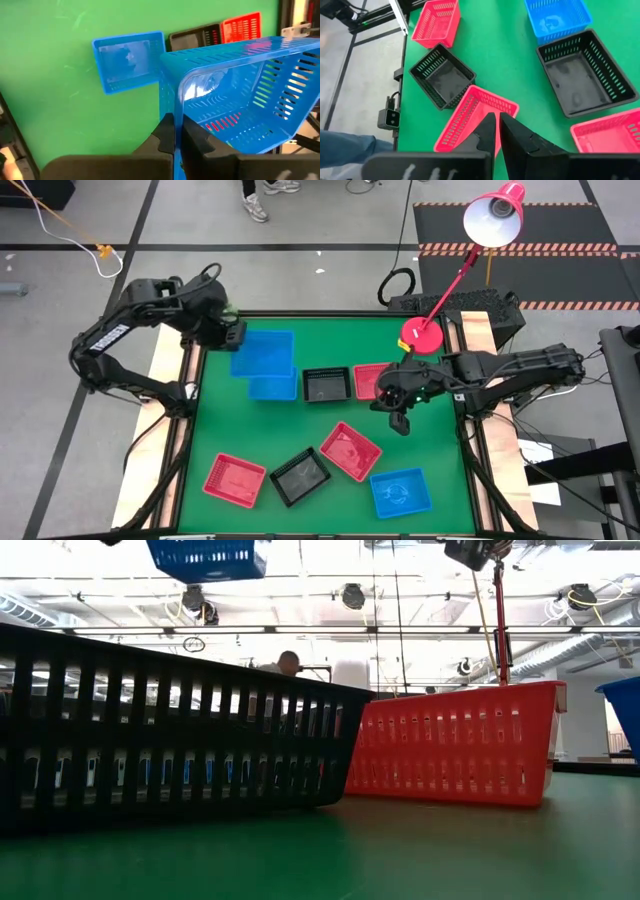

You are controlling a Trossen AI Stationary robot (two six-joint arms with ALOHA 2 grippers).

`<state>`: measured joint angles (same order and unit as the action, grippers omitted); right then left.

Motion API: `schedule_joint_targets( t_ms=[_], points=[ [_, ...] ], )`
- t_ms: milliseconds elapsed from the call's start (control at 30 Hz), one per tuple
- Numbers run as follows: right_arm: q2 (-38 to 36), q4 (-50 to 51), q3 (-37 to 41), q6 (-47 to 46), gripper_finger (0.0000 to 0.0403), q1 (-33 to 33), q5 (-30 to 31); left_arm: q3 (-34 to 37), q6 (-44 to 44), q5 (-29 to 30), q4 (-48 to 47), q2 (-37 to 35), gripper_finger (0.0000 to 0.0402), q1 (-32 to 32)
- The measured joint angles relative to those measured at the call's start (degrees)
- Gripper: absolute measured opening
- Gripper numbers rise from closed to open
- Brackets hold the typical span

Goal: Stack baskets by color
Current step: Stack the middle blue bin on the top blue bin

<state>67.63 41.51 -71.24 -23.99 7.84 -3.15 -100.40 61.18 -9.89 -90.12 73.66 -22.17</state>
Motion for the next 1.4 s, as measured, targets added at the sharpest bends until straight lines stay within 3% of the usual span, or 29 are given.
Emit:
schedule_joint_targets(
  t_ms=[467,1000,1400],
  points=[
    [-1.7,1.4,0.0,1.2,0.0018,0.0,0.1,16.7,-10.1,-8.5,6.4,1.0,0.0007,-6.1],
    [-3.0,2.9,0.0,3.7,0.0018,-0.3,0.4,34.5,-11.6,-9.8,21.4,1.0,0.0007,-7.5],
    [-4.4,4.6,0.0,3.7,0.0018,-1.2,0.4,41.3,-13.6,-9.4,26.5,1.0,0.0007,-13.0]
  ],
)
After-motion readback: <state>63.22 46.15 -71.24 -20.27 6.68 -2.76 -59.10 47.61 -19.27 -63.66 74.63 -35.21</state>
